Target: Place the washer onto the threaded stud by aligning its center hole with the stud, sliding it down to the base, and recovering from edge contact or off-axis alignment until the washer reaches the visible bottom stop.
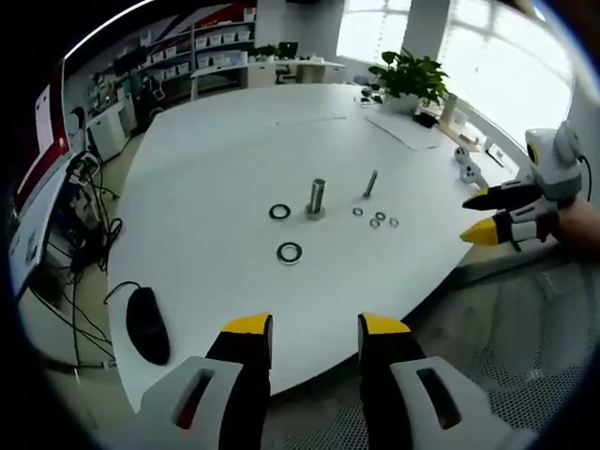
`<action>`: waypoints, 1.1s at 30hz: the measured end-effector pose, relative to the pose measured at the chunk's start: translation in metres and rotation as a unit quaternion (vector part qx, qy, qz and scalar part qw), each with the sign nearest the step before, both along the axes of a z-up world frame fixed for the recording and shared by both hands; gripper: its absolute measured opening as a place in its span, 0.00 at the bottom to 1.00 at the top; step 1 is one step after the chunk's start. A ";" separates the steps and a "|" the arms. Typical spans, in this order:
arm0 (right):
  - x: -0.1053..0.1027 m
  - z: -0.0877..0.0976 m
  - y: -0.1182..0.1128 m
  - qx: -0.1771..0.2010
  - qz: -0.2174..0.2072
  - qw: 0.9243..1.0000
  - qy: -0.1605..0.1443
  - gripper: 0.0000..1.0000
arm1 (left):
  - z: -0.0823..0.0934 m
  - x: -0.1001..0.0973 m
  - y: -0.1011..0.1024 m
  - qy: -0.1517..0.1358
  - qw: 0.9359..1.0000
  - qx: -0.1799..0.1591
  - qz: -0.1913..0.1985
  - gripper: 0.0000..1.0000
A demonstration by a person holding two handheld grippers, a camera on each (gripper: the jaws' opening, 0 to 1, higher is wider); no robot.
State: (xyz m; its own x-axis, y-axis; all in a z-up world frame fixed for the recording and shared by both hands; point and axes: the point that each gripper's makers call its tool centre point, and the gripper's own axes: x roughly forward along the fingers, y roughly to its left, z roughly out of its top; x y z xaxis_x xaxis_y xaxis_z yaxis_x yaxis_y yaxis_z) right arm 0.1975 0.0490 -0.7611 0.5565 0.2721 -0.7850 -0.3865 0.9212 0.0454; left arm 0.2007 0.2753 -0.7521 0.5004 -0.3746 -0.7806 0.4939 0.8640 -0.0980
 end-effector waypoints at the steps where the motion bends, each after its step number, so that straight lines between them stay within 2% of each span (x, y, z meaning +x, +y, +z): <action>1: 0.000 0.000 0.000 0.000 0.000 1.000 0.000 0.49 | 0.000 0.000 -0.001 -0.002 1.000 0.001 -0.002 0.35; 13: -0.001 -0.001 -0.001 -0.004 0.003 1.000 0.000 0.48 | 0.000 0.000 0.001 -0.001 1.000 0.001 0.001 0.35; 33: 0.005 0.005 0.002 -0.006 0.014 1.000 -0.018 0.47 | 0.000 0.002 0.000 -0.004 1.000 0.001 -0.001 0.35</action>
